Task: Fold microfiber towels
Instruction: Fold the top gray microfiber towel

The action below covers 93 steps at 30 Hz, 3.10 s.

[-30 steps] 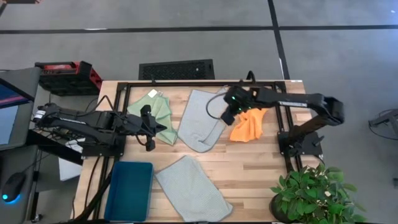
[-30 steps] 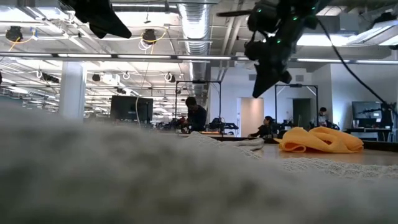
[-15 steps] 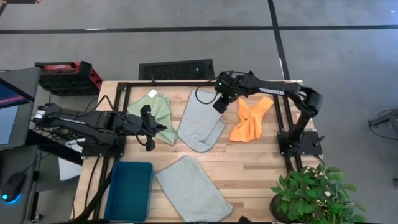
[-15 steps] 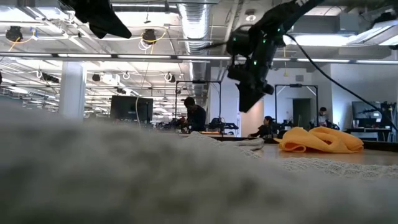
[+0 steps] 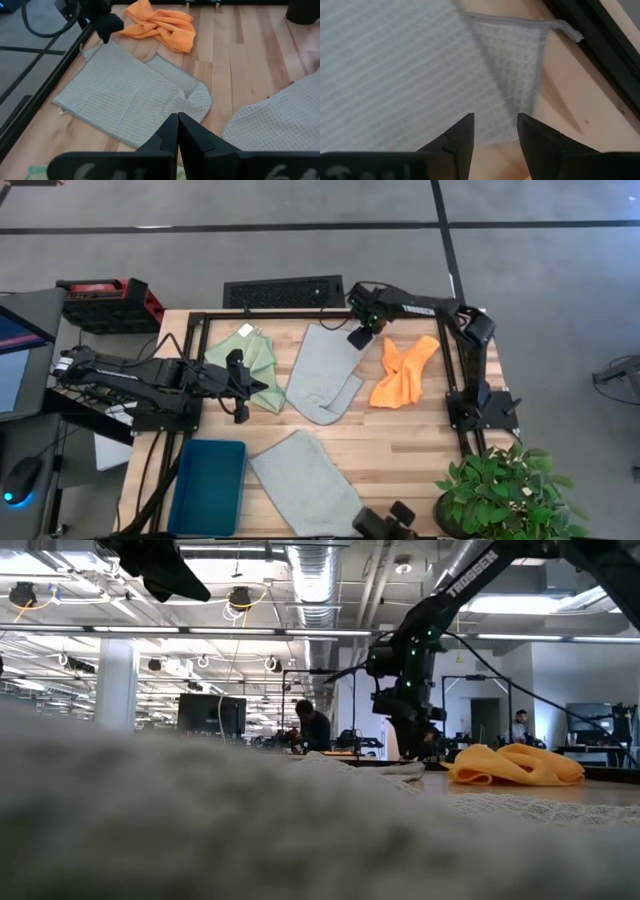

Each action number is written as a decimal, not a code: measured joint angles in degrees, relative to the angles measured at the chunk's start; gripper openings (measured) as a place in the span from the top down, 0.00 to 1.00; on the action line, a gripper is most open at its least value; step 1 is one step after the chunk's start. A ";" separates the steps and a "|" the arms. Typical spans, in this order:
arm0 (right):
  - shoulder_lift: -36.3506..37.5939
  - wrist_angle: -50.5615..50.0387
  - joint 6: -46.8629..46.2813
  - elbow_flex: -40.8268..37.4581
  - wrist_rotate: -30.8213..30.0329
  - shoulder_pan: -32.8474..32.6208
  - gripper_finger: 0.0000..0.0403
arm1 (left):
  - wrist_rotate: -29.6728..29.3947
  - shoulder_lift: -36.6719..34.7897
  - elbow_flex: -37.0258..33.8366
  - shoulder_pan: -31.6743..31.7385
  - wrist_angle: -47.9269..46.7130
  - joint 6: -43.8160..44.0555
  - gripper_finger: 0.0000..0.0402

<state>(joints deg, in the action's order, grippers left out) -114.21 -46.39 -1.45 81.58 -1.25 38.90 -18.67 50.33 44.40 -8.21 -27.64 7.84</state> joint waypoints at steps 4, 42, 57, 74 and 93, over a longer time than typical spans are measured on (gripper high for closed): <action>-1.90 -0.35 0.52 1.06 0.13 1.17 0.59 | 0.02 0.00 0.00 0.00 0.04 0.00 1.00; -5.73 0.33 6.61 1.31 7.49 4.23 0.67 | 0.19 0.07 0.00 -0.01 -1.54 2.56 1.00; -1.99 -1.48 15.34 0.96 7.09 -1.09 0.95 | 0.37 0.07 0.00 0.00 -1.62 2.75 1.00; -1.95 -1.12 17.62 1.03 -4.66 -6.54 0.88 | 0.36 0.07 0.00 -0.01 -3.10 5.28 1.00; -2.28 0.54 16.93 0.74 -4.80 -4.71 0.66 | 0.35 0.07 0.00 -0.02 -3.10 5.31 1.00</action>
<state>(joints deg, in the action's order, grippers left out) -116.49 -45.85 15.48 82.32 -6.05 34.19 -18.33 50.39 44.40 -8.23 -30.74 13.15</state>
